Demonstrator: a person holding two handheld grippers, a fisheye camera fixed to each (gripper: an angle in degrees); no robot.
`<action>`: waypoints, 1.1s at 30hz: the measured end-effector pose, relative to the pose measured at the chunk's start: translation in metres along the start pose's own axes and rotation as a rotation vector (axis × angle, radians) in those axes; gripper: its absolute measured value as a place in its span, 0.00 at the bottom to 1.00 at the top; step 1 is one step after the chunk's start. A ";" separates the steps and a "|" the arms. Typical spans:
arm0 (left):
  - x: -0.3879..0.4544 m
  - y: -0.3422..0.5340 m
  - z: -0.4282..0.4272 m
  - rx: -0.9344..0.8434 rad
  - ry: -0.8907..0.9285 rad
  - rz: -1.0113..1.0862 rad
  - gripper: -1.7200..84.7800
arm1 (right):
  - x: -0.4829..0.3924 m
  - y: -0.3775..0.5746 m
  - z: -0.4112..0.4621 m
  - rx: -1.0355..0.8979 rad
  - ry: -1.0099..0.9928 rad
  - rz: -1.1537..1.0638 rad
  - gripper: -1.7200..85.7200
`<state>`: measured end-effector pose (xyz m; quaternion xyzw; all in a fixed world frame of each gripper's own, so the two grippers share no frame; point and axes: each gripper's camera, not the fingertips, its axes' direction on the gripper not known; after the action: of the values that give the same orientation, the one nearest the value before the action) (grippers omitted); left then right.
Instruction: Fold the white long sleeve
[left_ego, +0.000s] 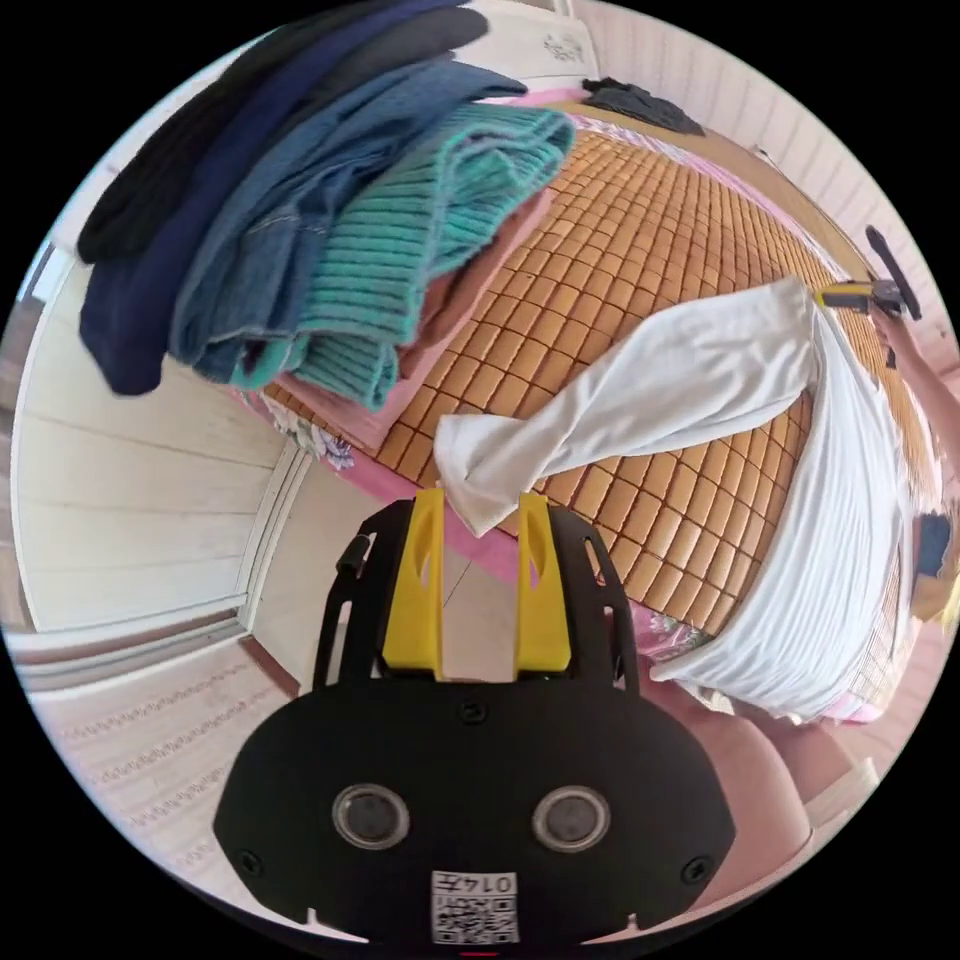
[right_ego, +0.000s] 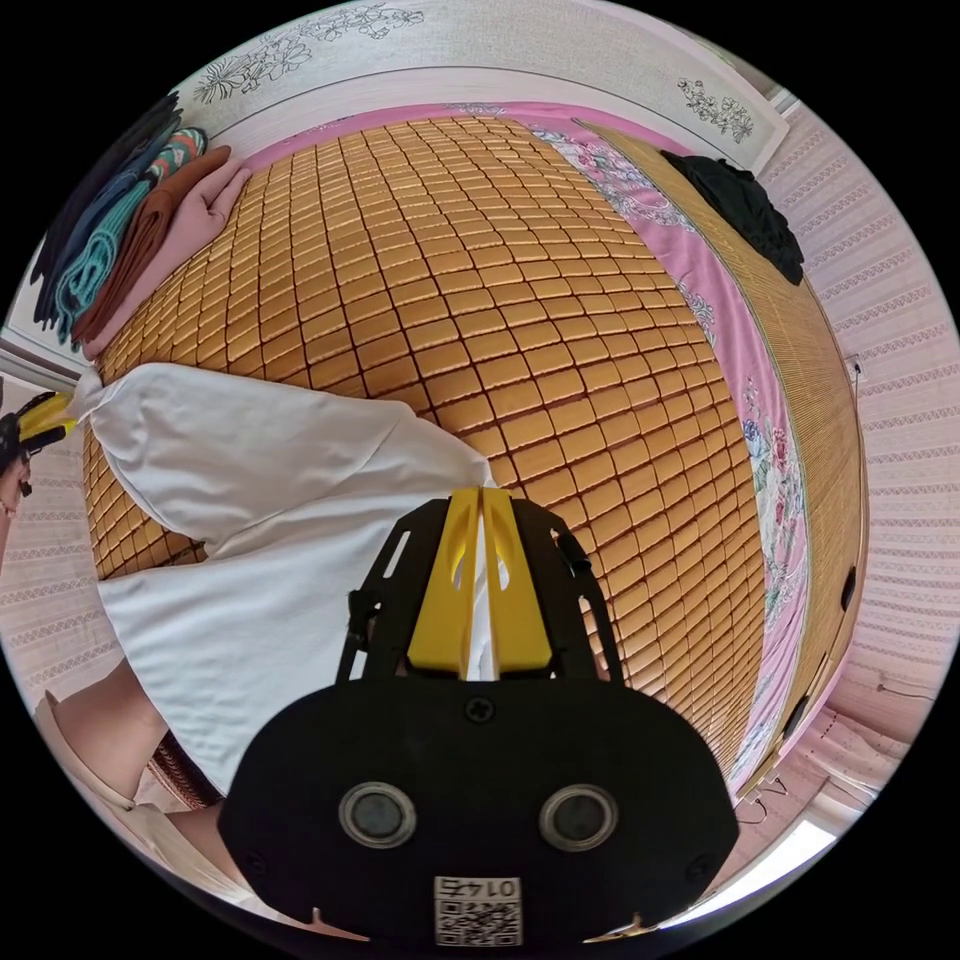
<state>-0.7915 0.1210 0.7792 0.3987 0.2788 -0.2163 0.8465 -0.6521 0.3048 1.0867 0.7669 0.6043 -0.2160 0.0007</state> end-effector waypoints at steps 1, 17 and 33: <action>0.006 -0.007 0.004 -0.019 0.008 0.036 0.13 | 0.000 0.002 0.002 -0.001 0.001 0.001 0.01; -0.032 -0.034 -0.021 -0.015 0.500 -0.196 0.02 | 0.012 0.040 0.045 -0.001 -0.012 0.005 0.01; 0.044 -0.041 0.009 0.076 0.400 -0.226 0.06 | 0.038 0.111 0.092 0.072 -0.092 0.117 0.03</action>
<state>-0.7801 0.0832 0.7332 0.4313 0.4757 -0.2369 0.7292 -0.5732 0.2859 0.9617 0.7897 0.5494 -0.2725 0.0135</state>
